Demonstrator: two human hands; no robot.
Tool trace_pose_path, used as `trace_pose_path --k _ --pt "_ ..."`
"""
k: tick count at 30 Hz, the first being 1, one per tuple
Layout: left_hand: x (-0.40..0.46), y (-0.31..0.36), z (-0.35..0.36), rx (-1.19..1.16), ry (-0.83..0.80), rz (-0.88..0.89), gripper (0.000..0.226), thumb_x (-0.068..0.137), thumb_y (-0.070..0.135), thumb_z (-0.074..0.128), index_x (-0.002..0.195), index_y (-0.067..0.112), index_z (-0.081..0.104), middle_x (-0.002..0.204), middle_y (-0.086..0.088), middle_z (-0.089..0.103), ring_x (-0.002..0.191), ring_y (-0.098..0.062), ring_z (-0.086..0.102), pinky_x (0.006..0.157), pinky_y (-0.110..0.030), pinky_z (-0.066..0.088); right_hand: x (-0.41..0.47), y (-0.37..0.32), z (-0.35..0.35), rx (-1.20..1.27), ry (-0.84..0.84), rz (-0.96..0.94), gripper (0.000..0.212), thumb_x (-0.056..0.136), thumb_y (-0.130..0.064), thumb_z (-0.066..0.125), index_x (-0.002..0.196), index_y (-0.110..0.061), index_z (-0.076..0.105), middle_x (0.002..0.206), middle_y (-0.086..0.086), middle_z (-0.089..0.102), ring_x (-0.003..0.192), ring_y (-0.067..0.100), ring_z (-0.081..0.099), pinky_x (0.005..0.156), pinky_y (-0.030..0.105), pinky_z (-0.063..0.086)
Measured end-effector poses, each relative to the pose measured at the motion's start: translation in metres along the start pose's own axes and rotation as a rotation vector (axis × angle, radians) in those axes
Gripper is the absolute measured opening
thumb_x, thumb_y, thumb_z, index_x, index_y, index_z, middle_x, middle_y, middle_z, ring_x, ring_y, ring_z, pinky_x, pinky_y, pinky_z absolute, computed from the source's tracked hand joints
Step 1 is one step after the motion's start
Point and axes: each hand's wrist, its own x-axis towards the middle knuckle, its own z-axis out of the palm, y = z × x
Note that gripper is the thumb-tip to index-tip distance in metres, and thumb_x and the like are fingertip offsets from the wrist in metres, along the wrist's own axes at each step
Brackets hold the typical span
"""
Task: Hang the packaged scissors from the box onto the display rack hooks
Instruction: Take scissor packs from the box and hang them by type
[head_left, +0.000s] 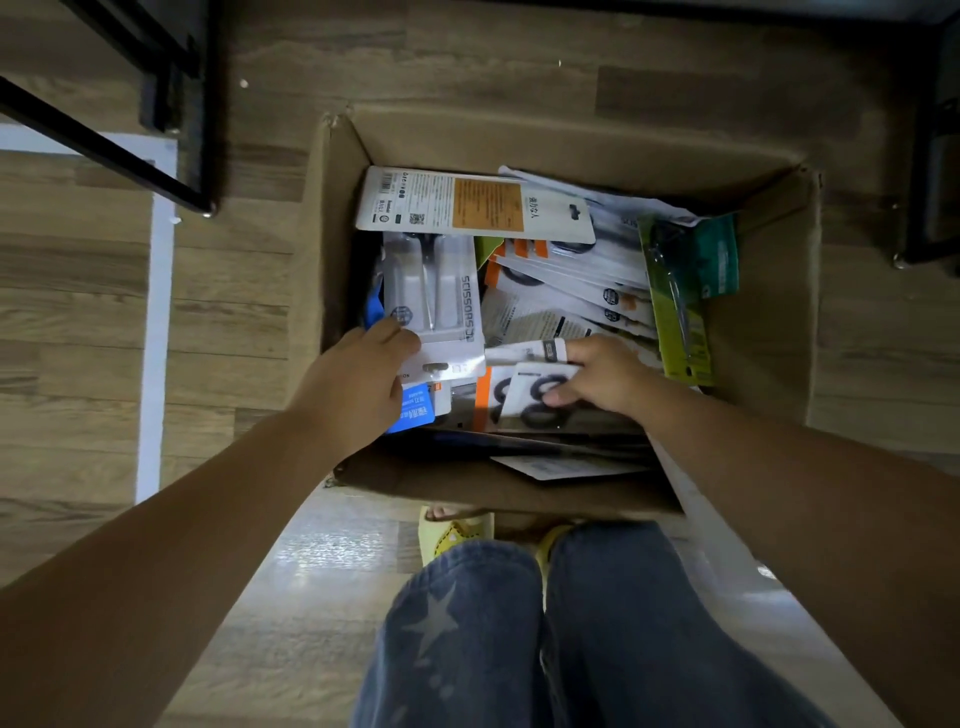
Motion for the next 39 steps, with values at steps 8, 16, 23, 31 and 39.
trace_pose_path --k 8,16,23,31,39 --pt "-0.015 0.009 -0.026 -0.148 -0.094 -0.148 0.046 0.089 0.007 0.053 0.134 0.014 0.046 0.151 0.0 0.033 0.12 -0.027 0.048 0.098 -0.037 0.04 -0.018 -0.051 -0.036 -0.246 0.035 -0.125 0.039 0.075 -0.025 0.076 0.109 -0.01 0.064 0.113 0.01 0.061 0.103 0.026 0.055 0.072 0.027 0.036" --pt "-0.04 0.023 -0.082 -0.24 -0.134 -0.294 0.043 0.092 0.014 0.053 0.135 0.014 0.046 0.136 -0.011 0.048 0.113 -0.029 0.052 0.088 -0.03 0.038 -0.074 -0.112 -0.08 -0.502 0.131 -0.283 0.029 0.085 -0.029 0.066 0.11 -0.017 0.061 0.12 0.006 0.059 0.113 0.026 0.051 0.074 0.026 0.032" --pt "-0.071 0.059 -0.156 -0.267 -0.13 -0.297 0.039 0.093 0.015 0.052 0.132 0.014 0.05 0.131 -0.012 0.052 0.114 -0.028 0.051 0.086 -0.028 0.038 -0.147 -0.144 -0.15 -0.658 0.196 -0.293 0.033 0.088 -0.031 0.06 0.119 -0.019 0.059 0.119 0.008 0.062 0.108 0.027 0.055 0.085 0.032 0.042" --pt "-0.118 0.13 -0.275 -0.36 0.085 -0.152 0.083 0.078 0.025 0.075 0.146 0.018 0.029 0.15 -0.006 0.033 0.136 -0.023 0.031 0.106 -0.03 0.027 -0.27 -0.201 -0.229 -0.393 0.313 -0.408 0.021 0.081 -0.022 0.07 0.101 -0.017 0.063 0.088 0.0 0.057 0.083 0.016 0.048 0.069 0.025 0.029" --pt "-0.197 0.196 -0.42 -0.138 0.039 0.042 0.075 0.068 0.035 0.08 0.135 0.028 0.047 0.145 0.004 0.043 0.143 -0.021 0.015 0.113 -0.048 0.007 -0.441 -0.267 -0.303 -0.364 0.312 -0.612 0.013 0.08 -0.017 0.07 0.086 -0.01 0.06 0.075 -0.002 0.056 0.075 0.019 0.051 0.062 0.018 0.038"
